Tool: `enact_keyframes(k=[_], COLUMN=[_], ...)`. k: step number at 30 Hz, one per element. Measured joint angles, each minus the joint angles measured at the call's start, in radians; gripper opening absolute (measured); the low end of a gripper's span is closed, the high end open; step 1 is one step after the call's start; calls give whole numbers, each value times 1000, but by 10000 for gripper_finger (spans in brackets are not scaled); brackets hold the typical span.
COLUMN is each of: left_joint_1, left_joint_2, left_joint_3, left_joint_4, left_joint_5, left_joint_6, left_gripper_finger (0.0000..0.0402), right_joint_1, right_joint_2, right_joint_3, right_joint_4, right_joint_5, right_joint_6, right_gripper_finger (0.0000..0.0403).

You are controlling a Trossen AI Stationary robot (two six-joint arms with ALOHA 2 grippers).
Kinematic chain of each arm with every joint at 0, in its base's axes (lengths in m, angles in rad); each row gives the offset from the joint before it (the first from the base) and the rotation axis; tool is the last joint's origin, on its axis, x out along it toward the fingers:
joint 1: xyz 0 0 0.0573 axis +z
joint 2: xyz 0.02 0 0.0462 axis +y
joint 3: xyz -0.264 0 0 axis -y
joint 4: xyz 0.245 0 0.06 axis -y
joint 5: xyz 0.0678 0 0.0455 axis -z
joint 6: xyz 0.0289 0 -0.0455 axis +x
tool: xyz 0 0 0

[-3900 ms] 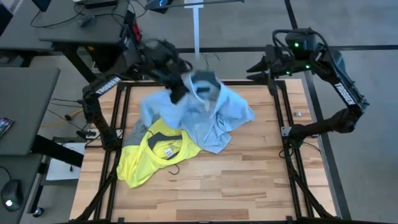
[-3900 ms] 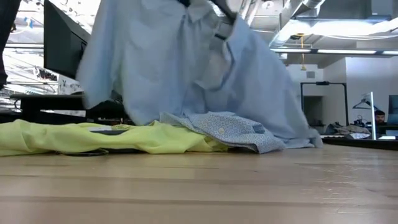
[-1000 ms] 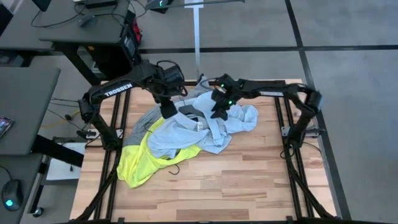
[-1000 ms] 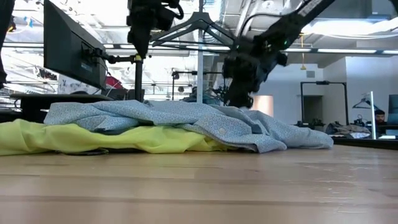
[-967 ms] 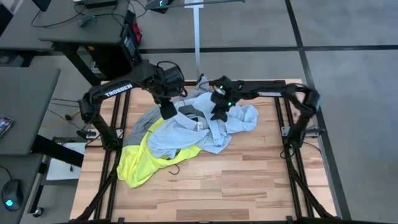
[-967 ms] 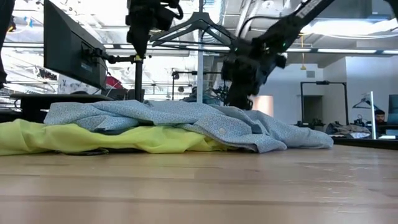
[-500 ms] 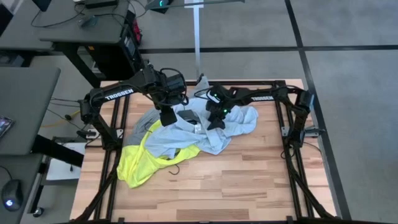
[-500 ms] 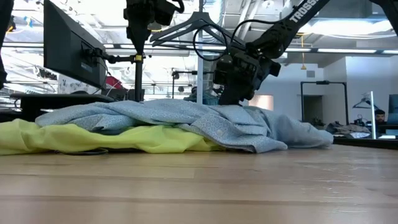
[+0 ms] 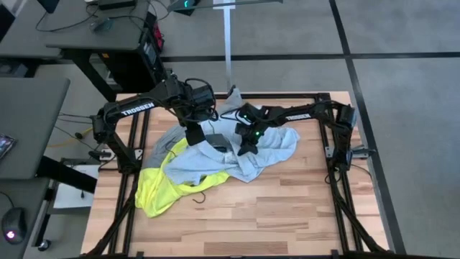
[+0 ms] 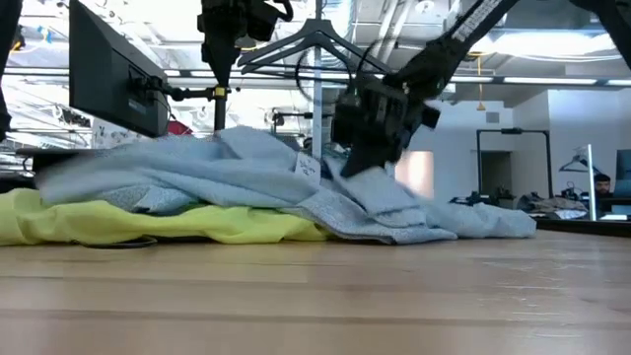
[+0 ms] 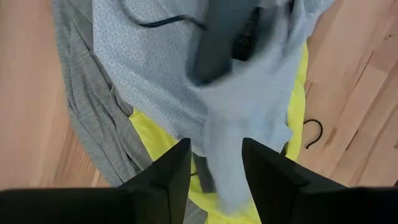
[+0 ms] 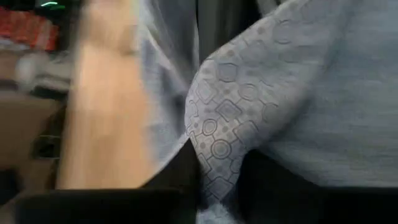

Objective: Hang clothes
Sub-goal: Hang the blue shirt on the clothes rack

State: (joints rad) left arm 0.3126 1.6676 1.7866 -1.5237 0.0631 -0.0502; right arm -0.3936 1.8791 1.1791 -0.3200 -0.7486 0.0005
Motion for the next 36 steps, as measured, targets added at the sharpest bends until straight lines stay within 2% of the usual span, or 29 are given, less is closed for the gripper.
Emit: enact_keyframes(k=[3,7,15,20,23,26,36], left_joint_1=[0,5,19,44,76,118,216], left_joint_2=[0,0,0,-1,-65,-97,-96], left_joint_3=[18,102,349,563,525,515,514], left_joint_4=[-29,-44,-45,-21,131,198,211], left_joint_5=[0,-8,-69,-121,-121,-121,-122], left_joint_6=[4,6,45,57,57,51,150], left_gripper_finger=[127,127,127,127,127,127,127], right_joint_1=[-13,-25,-78,-141,-190,-244,-351], right_joint_2=[-73,-175,-317,-337,-306,-232,122], right_joint_3=[39,117,274,408,513,647,1162], right_joint_4=[-101,-208,-317,-357,-328,-334,-323], right_joint_5=[81,198,280,328,354,376,378], right_joint_6=[-47,-111,-122,-133,-121,-114,-75], right_gripper_finger=[41,41,41,41,41,41,41])
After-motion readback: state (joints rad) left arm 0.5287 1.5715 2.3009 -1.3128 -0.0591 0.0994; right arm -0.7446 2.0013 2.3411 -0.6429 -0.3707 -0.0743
